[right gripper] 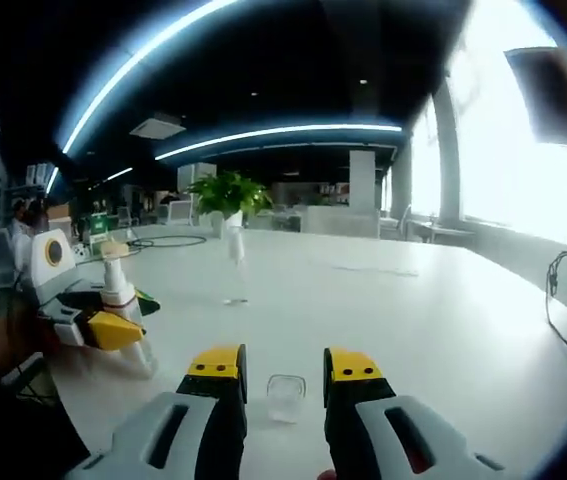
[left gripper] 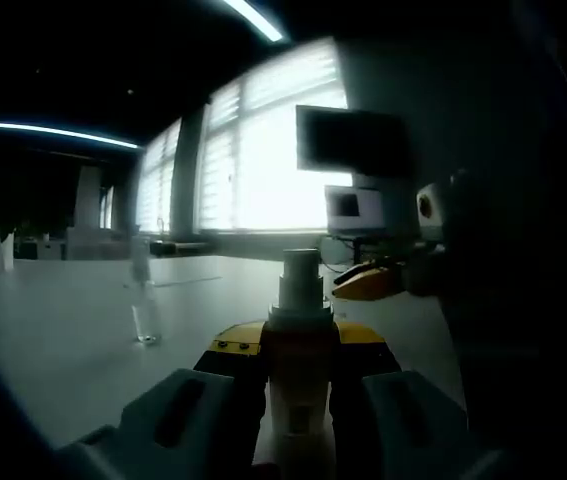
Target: Clamp pump bottle remove cover press pump head put on cover
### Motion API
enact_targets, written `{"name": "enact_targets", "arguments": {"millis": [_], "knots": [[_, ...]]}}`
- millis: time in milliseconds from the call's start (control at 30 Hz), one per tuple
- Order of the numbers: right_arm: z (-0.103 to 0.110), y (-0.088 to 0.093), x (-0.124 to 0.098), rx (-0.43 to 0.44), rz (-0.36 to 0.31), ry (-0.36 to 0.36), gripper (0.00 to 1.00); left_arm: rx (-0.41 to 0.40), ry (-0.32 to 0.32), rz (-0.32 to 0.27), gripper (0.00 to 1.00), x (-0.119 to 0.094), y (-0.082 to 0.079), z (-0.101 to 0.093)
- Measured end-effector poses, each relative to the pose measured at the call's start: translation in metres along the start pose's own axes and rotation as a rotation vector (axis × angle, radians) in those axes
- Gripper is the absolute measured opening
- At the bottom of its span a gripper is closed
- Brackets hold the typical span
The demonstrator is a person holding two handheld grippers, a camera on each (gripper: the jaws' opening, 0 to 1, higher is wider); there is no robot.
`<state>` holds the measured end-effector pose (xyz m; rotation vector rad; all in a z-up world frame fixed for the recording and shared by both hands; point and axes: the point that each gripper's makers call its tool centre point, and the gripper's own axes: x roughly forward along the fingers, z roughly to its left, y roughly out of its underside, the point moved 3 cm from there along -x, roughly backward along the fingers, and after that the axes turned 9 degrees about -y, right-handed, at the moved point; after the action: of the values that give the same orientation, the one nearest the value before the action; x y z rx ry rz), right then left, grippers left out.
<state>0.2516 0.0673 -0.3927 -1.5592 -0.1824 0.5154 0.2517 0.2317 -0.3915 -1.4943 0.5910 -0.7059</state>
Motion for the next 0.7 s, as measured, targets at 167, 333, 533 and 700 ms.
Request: {"name": "enact_targets", "arguments": {"millis": [167, 333, 533, 700], "knots": [[-0.002, 0.008, 0.0, 0.007, 0.016, 0.011, 0.24, 0.001, 0.0, 0.0, 0.14, 0.0, 0.0, 0.0], [-0.002, 0.012, 0.003, -0.025, 0.027, 0.041, 0.24, 0.001, 0.0, 0.0, 0.14, 0.0, 0.0, -0.001], [-0.001, 0.024, 0.005, -0.007, 0.052, 0.039, 0.23, 0.001, -0.001, 0.001, 0.14, 0.0, 0.0, -0.001], [-0.002, 0.026, 0.005, -0.003, 0.056, 0.044, 0.22, 0.001, -0.001, 0.001, 0.14, 0.0, 0.0, 0.0]]}}
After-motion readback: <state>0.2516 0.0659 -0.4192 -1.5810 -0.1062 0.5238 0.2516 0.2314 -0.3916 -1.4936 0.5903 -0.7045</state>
